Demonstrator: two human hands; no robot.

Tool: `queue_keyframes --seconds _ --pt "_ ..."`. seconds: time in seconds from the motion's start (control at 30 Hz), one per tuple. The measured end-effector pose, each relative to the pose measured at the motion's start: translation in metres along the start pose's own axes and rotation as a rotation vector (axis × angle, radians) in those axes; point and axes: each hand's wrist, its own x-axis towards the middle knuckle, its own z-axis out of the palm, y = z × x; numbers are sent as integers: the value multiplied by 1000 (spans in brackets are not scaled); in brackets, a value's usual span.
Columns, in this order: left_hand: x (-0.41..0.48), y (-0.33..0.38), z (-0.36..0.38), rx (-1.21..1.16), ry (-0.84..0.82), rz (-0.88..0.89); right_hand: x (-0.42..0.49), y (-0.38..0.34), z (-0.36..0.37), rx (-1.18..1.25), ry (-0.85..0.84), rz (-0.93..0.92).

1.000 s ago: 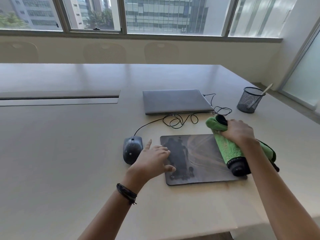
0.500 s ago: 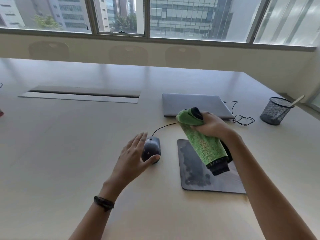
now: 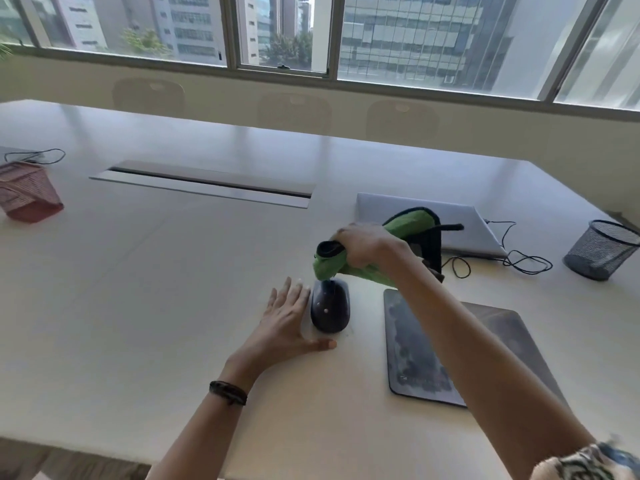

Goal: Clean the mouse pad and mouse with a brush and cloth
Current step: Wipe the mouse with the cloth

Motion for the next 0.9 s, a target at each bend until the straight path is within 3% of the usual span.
queue_keyframes --seconds 0.27,0.6,0.73,0.9 --pt "0 1 0 25 62 53 12 -27 -1 -122 -50 -45" --pt "1 -3 3 26 108 73 -8 -40 -11 -79 -116 -127" --pt "0 -2 2 31 105 66 -12 -45 -8 -132 -27 -82" --pt "-3 0 -1 8 98 91 -25 -43 0 -103 -55 -106"
